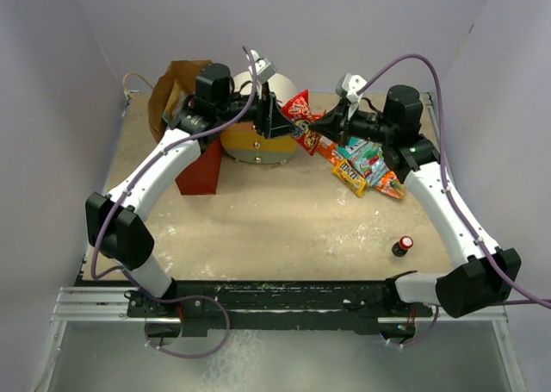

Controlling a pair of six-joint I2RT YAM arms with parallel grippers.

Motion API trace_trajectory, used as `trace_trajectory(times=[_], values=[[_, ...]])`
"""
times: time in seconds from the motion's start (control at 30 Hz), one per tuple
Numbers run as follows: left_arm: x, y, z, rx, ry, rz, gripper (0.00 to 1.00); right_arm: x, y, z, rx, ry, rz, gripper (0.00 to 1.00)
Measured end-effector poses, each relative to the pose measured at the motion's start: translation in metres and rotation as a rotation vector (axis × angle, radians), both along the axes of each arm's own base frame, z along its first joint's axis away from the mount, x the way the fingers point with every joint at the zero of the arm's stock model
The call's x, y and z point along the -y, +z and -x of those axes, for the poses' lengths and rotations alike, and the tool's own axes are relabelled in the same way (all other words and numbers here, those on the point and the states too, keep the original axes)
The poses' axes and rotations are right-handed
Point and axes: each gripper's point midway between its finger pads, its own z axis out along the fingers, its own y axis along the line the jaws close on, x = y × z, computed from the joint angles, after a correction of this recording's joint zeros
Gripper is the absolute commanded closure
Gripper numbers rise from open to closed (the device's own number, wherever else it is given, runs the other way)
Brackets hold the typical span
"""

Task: Place the snacks into the paper bag
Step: Place the snack in the paper bag.

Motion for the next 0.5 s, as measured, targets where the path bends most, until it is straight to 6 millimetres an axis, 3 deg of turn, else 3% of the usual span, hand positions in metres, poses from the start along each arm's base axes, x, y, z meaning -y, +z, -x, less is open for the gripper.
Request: trace_trajectory(times=[0.1,0.27,0.4,0.5], values=[[0.001,0.0,-0.003,-0.005,0.008,0.005,0.63,0.0,-0.001,0.002,-0.002,0.005,-0.007,0.99],[0.001,-0.001,-0.004,0.001,0.012,0.001,0.77,0.0,-0.003,0.003,0.004,0.002,-0.019,0.72],[0.0,-0.006,-0.006,0.028,0.018,-0.02,0.81,0.0,-0.009,0.002,-0.004,-0.002,-0.015,0.53],[-0.004,-0.011,-0.008,0.05,0.035,-0.053,0.82,0.001,-0.013,0.003,-0.006,-0.002,-0.005,0.46]])
